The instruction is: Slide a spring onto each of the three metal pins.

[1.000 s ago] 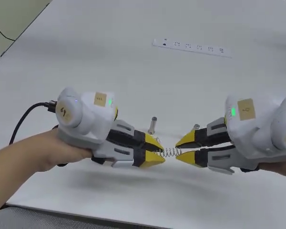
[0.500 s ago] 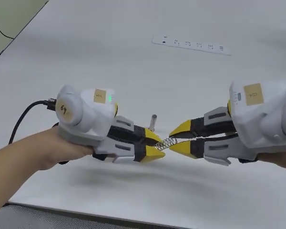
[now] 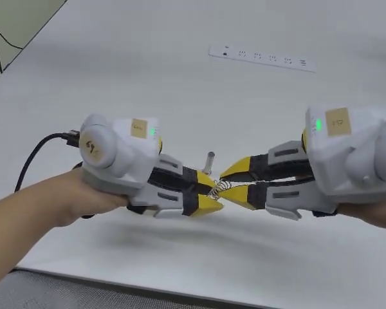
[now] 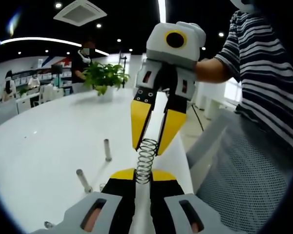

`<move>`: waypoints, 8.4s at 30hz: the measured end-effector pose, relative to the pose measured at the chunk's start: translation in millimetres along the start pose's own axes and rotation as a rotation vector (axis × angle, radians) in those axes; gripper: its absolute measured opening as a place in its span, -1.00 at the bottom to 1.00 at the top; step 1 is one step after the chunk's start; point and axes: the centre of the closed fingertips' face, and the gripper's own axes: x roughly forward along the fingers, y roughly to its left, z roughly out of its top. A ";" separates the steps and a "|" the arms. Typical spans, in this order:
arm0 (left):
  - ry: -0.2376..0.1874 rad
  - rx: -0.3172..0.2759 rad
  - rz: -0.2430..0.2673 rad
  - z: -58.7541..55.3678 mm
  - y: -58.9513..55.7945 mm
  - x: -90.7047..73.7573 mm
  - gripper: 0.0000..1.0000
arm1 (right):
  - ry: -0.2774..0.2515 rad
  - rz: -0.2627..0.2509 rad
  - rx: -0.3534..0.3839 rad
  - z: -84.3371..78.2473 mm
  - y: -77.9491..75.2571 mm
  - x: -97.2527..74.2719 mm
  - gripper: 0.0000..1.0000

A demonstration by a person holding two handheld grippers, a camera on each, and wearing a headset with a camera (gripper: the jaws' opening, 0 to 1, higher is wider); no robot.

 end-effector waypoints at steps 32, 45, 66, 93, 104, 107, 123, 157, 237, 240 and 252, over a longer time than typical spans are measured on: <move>-0.016 -0.016 0.036 9.5 4.5 -2.0 -0.90 | -0.056 -0.044 -0.042 11.4 0.6 4.6 -0.87; -0.016 -0.043 0.069 7.6 9.2 -9.9 -0.82 | -0.053 -0.064 -0.017 7.0 -1.7 3.4 -0.86; 0.006 -0.101 0.102 -7.0 11.1 -28.2 -0.64 | -0.055 -0.104 0.000 3.5 -11.2 -3.3 -0.86; 0.048 -0.214 0.226 -35.8 31.3 -95.3 -0.15 | -0.031 -0.183 0.012 -7.9 -27.3 -11.8 -0.86; 0.072 -0.216 0.266 -44.2 39.9 -108.4 0.24 | -0.041 -0.218 0.031 -10.0 -32.1 -16.5 -0.86; 0.080 -0.223 0.259 -47.4 37.8 -109.7 0.43 | -0.041 -0.224 0.040 -11.9 -33.1 -18.2 -0.86; 0.038 -0.246 0.350 -47.4 51.8 -120.3 0.89 | -0.073 -0.216 0.188 -20.6 -36.9 -21.1 -0.86; 0.004 -0.283 0.420 -46.9 64.0 -132.7 0.97 | -0.089 -0.438 0.383 -61.7 -99.2 -60.1 -0.86; 0.005 -0.299 0.459 -48.8 62.5 -136.5 0.97 | 0.025 -0.400 0.448 -130.4 -84.0 -9.2 -0.59; 0.005 -0.302 0.454 -49.9 60.9 -136.1 0.97 | 0.030 -0.391 0.460 -130.9 -80.3 -10.3 -0.60; 0.001 -0.303 0.452 -49.6 60.9 -136.3 0.97 | 0.040 -0.373 0.461 -137.7 -61.1 -16.2 -0.62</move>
